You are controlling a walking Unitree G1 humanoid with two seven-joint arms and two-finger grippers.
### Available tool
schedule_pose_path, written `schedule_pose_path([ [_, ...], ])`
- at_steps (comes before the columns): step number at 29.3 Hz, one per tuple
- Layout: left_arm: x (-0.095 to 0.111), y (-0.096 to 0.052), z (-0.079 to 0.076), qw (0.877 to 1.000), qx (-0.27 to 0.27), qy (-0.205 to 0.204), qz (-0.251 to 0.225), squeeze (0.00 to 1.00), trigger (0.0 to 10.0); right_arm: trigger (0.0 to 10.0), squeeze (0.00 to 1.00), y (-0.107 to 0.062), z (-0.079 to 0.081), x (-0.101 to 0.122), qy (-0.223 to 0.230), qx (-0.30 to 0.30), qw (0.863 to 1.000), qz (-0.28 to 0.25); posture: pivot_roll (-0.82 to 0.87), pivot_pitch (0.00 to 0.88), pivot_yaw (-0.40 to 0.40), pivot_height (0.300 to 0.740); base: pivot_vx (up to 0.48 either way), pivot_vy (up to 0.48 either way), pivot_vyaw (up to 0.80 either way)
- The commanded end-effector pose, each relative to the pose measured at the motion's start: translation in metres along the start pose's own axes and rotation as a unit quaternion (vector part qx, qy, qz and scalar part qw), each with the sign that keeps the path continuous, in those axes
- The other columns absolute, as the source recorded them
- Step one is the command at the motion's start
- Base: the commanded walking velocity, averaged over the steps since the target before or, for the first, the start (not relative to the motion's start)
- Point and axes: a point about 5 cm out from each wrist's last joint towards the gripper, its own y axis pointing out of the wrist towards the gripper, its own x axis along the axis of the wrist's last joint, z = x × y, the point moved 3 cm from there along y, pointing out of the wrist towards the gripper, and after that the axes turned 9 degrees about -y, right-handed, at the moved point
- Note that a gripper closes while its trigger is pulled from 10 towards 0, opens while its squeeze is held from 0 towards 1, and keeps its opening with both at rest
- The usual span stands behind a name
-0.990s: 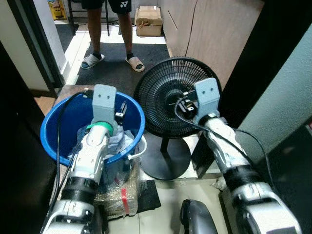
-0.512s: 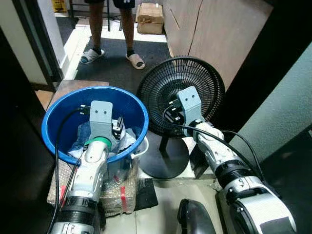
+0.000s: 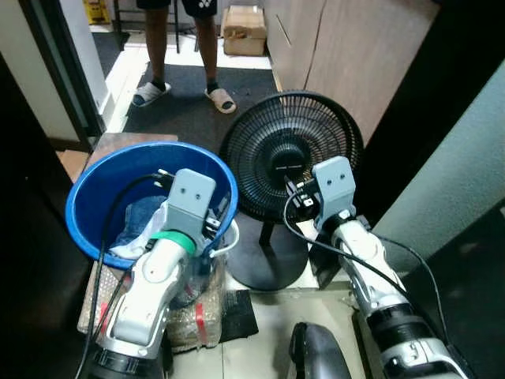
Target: Clothes washing
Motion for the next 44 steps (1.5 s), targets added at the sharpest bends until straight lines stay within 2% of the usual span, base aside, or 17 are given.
schedule_pose_path([
  [1,-0.006,0.003,0.0,0.999,0.009,-0.025,0.033,0.0,10.0,10.0,0.0,-0.005,0.0,-0.007,0.003,-0.006,1.0,0.013,0.05,0.094,-0.031,0.526,0.0,0.0,0.0],
  [2,-0.011,0.01,0.003,0.995,0.028,-0.071,0.07,0.0,10.0,10.0,0.0,-0.01,0.003,-0.013,0.002,-0.005,1.0,0.02,0.04,0.092,-0.024,0.526,0.0,0.0,0.0],
  [3,-0.011,0.01,0.003,0.995,0.028,-0.071,0.07,0.0,10.0,10.0,0.0,-0.01,0.003,-0.013,0.002,-0.005,1.0,0.02,0.04,0.092,-0.024,0.526,0.0,0.0,0.0],
  [4,-0.015,0.016,0.005,0.987,0.045,-0.119,0.1,0.0,10.0,10.0,0.0,-0.014,0.006,-0.017,0.002,-0.005,1.0,0.024,0.04,0.092,-0.024,0.526,0.0,0.0,0.0],
  [5,-0.015,0.016,0.005,0.987,0.045,-0.119,0.1,0.0,10.0,10.0,0.0,-0.014,0.006,-0.017,0.002,-0.005,1.0,0.024,0.04,0.092,-0.024,0.526,0.0,0.0,0.0],
  [7,-0.017,0.022,0.008,0.975,0.065,-0.17,0.131,0.0,10.0,10.0,0.0,-0.018,0.009,-0.02,0.001,-0.005,1.0,0.03,0.04,0.092,-0.024,0.526,0.0,0.0,0.0],
  [8,-0.017,0.022,0.008,0.975,0.065,-0.17,0.131,0.0,10.0,10.0,0.0,-0.018,0.009,-0.02,0.001,-0.005,1.0,0.03,0.04,0.092,-0.024,0.526,0.0,0.0,0.0],
  [12,0.012,0.035,0.039,0.979,0.11,-0.148,0.092,0.0,10.0,10.0,0.0,-0.02,0.012,-0.021,0.0,-0.006,0.999,0.039,0.04,0.093,-0.015,0.526,0.0,0.0,0.0],
  [16,0.03,0.04,0.055,0.979,0.126,-0.142,0.078,0.0,10.0,10.0,0.0,-0.02,0.014,-0.021,0.001,-0.005,0.999,0.041,0.05,0.092,-0.017,0.526,0.0,0.0,0.0],
  [19,0.028,0.041,0.059,0.976,0.13,-0.154,0.087,0.0,10.0,10.0,0.0,-0.02,0.014,-0.021,0.001,-0.004,0.999,0.041,0.05,0.092,-0.017,0.526,0.0,0.0,0.0],
  [24,0.005,0.041,0.071,0.958,0.149,-0.207,0.133,0.0,10.0,10.0,0.0,-0.019,0.019,-0.021,0.003,0.0,0.999,0.043,0.05,0.099,-0.016,0.526,0.0,0.0,0.0],
  [25,0.005,0.041,0.071,0.958,0.149,-0.207,0.133,0.0,10.0,10.0,0.0,-0.019,0.019,-0.021,0.003,0.0,0.999,0.043,0.05,0.099,-0.016,0.526,0.0,0.0,0.0],
  [28,-0.017,0.035,0.073,0.95,0.155,-0.215,0.167,0.0,10.0,10.0,0.0,-0.02,0.021,-0.022,0.003,0.002,0.999,0.046,0.05,0.101,-0.016,0.526,0.0,0.0,0.0],
  [31,-0.052,0.02,0.074,0.936,0.168,-0.222,0.215,0.0,10.0,10.0,0.0,-0.022,0.022,-0.024,0.002,0.003,0.999,0.05,0.05,0.102,-0.016,0.526,0.0,0.0,0.0],
  [35,-0.069,0.01,0.076,0.928,0.177,-0.222,0.239,0.0,10.0,10.0,0.0,-0.022,0.023,-0.024,0.002,0.005,0.999,0.051,0.06,0.105,-0.024,0.526,0.0,0.0,0.0],
  [42,-0.085,-0.001,0.078,0.923,0.185,-0.218,0.258,0.0,10.0,10.0,0.0,-0.021,0.025,-0.023,0.003,0.009,0.999,0.05,0.06,0.105,-0.027,0.526,0.0,0.0,0.0],
  [44,-0.088,-0.005,0.078,0.928,0.183,-0.202,0.256,0.0,10.0,10.0,0.0,-0.02,0.026,-0.023,0.003,0.01,0.999,0.049,0.06,0.106,-0.027,0.526,0.0,0.0,0.0],
])
